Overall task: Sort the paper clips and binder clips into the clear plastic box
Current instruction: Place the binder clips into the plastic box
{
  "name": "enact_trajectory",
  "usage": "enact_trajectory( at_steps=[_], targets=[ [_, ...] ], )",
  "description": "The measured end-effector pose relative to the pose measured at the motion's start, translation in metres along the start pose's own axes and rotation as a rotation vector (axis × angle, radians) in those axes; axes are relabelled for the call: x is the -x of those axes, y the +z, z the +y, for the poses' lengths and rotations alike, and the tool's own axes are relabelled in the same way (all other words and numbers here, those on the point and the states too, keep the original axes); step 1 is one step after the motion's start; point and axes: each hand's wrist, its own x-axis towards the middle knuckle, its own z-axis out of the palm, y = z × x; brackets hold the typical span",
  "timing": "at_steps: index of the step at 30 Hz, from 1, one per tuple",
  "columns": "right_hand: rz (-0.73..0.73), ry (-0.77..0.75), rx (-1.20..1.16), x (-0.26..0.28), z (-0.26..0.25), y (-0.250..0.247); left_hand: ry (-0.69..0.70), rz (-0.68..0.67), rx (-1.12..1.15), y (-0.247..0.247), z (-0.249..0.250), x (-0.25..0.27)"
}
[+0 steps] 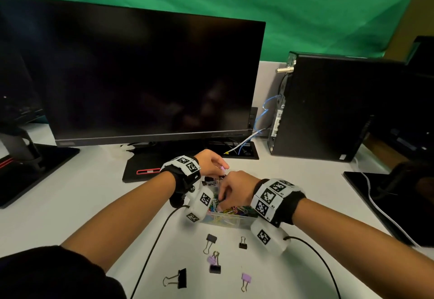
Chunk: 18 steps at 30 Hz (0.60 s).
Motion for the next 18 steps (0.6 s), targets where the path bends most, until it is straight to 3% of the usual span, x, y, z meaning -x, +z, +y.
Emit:
enact_trajectory(
  at_steps=[5,11,18],
  targets=[
    [0.014,0.0,-0.01,-0.005,0.001,0.008,0.024,-0.086,-0.064,-0.005,0.0,0.002],
    [0.038,-0.037,-0.095,-0.004,0.002,0.01,0.117,-0.015,-0.215,-0.014,0.002,0.015],
    [0.165,0.113,-0.258,0.0,0.03,-0.018,0.193,0.028,-0.306,-0.023,0.0,0.059]
  ],
)
